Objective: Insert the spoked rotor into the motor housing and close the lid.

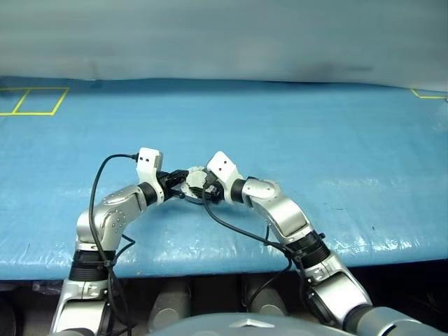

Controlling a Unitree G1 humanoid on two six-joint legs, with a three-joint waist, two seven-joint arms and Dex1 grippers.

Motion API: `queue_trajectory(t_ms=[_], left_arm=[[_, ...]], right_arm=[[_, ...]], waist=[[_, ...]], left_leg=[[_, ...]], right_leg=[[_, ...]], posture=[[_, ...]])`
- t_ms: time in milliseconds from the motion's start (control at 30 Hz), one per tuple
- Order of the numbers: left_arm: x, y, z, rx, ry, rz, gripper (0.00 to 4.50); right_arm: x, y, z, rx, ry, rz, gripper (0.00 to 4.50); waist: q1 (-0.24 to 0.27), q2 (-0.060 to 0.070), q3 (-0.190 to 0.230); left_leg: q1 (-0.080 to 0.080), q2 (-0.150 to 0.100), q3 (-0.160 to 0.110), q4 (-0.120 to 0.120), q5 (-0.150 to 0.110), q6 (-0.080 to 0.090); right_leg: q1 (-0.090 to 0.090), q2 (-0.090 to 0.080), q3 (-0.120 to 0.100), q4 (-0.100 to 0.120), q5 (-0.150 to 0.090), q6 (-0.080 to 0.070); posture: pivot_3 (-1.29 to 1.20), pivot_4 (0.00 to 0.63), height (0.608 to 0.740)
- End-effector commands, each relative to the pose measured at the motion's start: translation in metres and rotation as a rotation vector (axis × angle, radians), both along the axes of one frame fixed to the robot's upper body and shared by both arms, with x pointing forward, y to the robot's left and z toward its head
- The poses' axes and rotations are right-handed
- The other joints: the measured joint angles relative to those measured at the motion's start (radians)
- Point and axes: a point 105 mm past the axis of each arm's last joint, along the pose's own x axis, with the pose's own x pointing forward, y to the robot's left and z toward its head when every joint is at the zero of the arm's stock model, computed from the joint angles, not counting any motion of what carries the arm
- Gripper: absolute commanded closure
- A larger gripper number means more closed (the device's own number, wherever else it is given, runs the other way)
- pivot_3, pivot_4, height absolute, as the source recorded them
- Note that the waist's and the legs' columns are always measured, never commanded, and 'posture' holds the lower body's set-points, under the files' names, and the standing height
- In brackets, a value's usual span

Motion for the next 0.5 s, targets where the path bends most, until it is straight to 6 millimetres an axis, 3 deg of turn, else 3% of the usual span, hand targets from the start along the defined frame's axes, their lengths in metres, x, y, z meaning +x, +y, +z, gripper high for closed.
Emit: queue_trajectory(t_ms=[33, 267, 400, 500], left_arm=[[-0.003, -0.002, -0.013, 0.022, 0.059, -0.021, 4.5], [-0.006, -0.007, -0.013, 0.023, 0.061, -0.057, 4.5], [-0.007, -0.009, -0.014, 0.032, 0.062, -0.07, 4.5], [-0.007, -0.01, -0.015, 0.039, 0.063, -0.078, 4.5]], right_arm=[[-0.002, -0.003, -0.001, 0.021, 0.018, -0.013, 1.47], [-0.013, -0.005, 0.003, 0.072, 0.079, 0.013, 1.47], [-0.015, -0.017, 0.002, 0.06, 0.08, -0.013, 0.18], [-0.016, -0.031, 0.002, 0.059, 0.088, -0.052, 0.03]], waist=[[0.002, 0.0, 0.0], [0.005, 0.0, 0.0], [0.004, 0.0, 0.0], [0.004, 0.0, 0.0]], left_leg=[[0.0, 0.0, 0.0, 0.0, 0.0, 0.0], [-0.001, 0.0, 0.0, -0.001, 0.0, 0.0], [-0.001, -0.001, 0.0, -0.002, 0.0, 0.0], [-0.001, -0.001, 0.0, -0.002, 0.0, 0.0]], right_leg=[[0.0, 0.0, 0.0, 0.0, 0.0, 0.0], [0.0, -0.001, 0.0, -0.001, 0.0, 0.0], [-0.001, -0.001, 0.0, -0.002, 0.0, 0.0], [-0.001, -0.001, 0.0, -0.001, 0.0, 0.0]], posture=[[0.0, 0.15, 0.74], [0.0, 0.15, 0.74], [0.0, 0.15, 0.74], [0.0, 0.15, 0.74]])
